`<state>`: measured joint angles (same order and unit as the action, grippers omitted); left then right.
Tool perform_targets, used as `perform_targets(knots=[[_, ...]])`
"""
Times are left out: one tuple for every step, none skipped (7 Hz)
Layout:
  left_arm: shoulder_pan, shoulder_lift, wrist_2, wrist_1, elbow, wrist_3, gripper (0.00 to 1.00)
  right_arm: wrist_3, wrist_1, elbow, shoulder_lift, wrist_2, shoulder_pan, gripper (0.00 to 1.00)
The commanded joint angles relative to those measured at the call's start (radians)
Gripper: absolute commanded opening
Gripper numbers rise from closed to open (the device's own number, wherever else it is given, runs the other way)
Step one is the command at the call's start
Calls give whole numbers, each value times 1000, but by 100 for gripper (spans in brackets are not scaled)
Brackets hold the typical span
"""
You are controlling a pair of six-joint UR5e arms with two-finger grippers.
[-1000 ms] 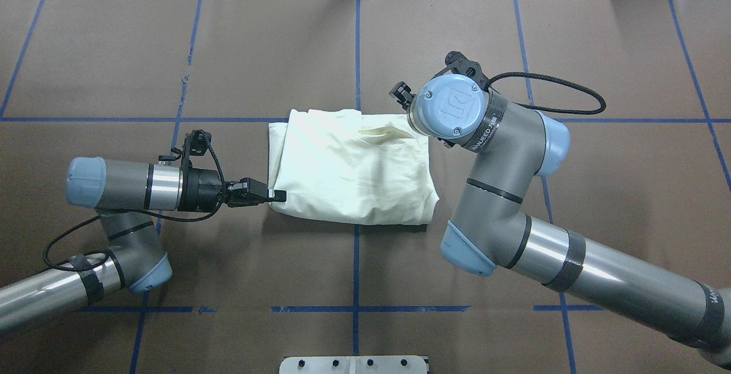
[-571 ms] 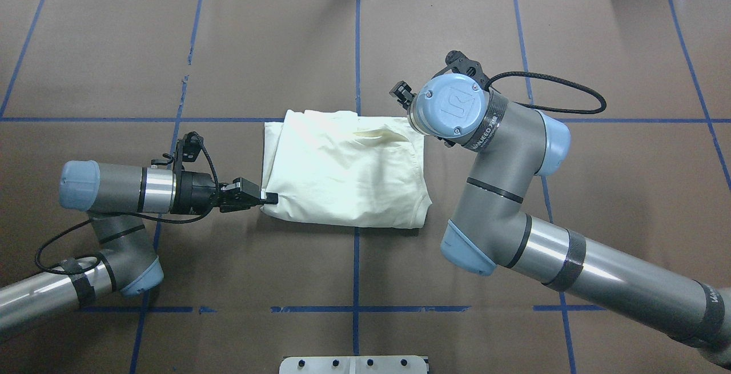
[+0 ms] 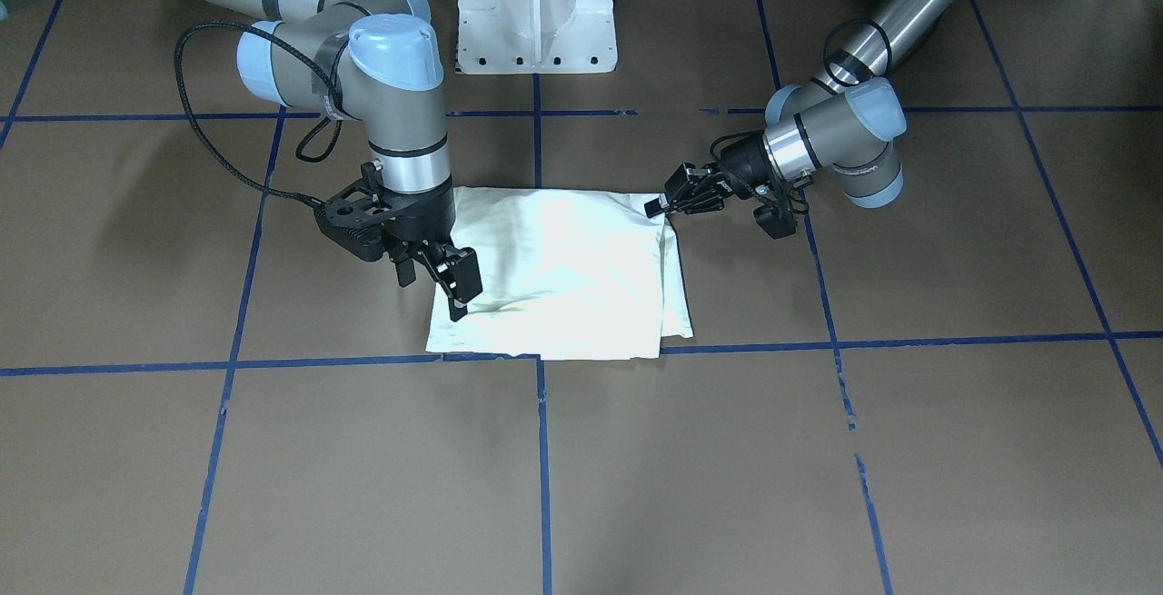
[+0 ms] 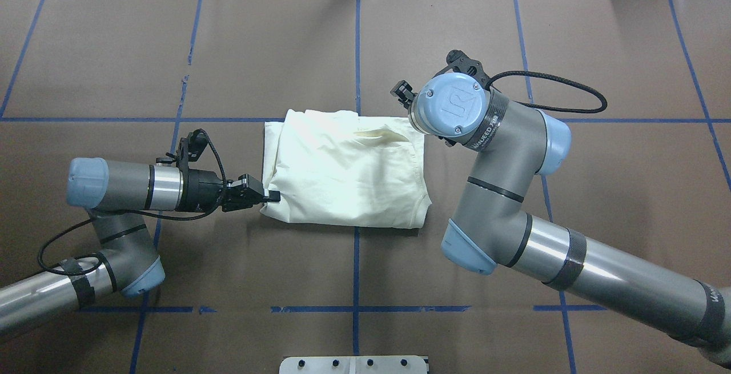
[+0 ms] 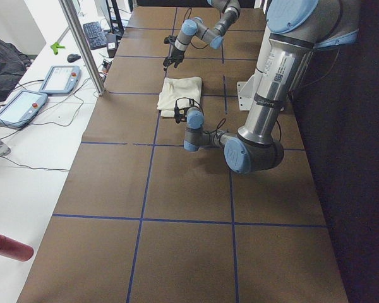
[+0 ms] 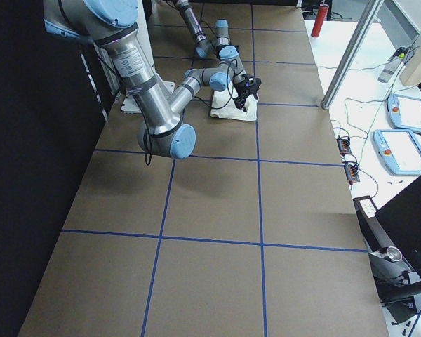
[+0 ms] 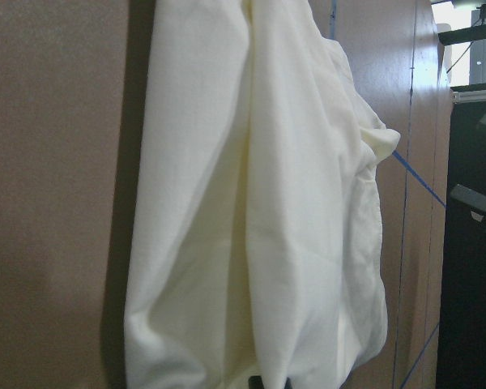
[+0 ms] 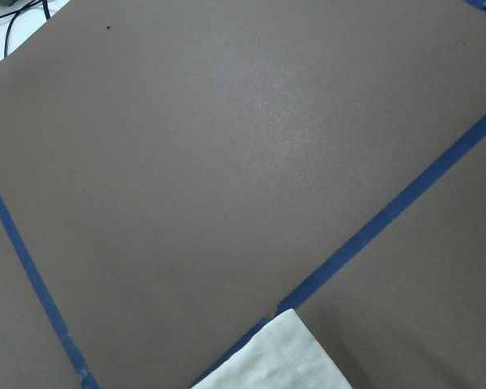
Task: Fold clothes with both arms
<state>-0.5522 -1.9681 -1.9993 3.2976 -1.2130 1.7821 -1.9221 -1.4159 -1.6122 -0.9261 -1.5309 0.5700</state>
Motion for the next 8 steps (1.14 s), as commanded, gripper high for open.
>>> perform_targets(knots=[[2, 2, 1, -32, -7, -10, 0, 0, 0, 0, 0, 0, 2, 100], [2, 2, -1, -32, -7, -15, 0, 0, 0, 0, 1, 0, 2, 100], [3, 2, -1, -32, -10, -15, 0, 0, 0, 0, 1, 0, 2, 100], [12, 3, -1, -32, -10, -19, 11, 0, 0, 0, 1, 0, 2, 100], [14, 3, -7, -32, -11, -77, 37, 0, 0, 0, 1, 0, 1, 100], [5, 14, -28, -30, -25, -161, 99, 0, 0, 0, 1, 0, 2, 100], [-6, 47, -57, -32, -61, -174, 100, 0, 0, 0, 3, 0, 2, 100], [-50, 55, -108, -30, -69, -176, 100, 0, 0, -1, 3, 0, 2, 100]])
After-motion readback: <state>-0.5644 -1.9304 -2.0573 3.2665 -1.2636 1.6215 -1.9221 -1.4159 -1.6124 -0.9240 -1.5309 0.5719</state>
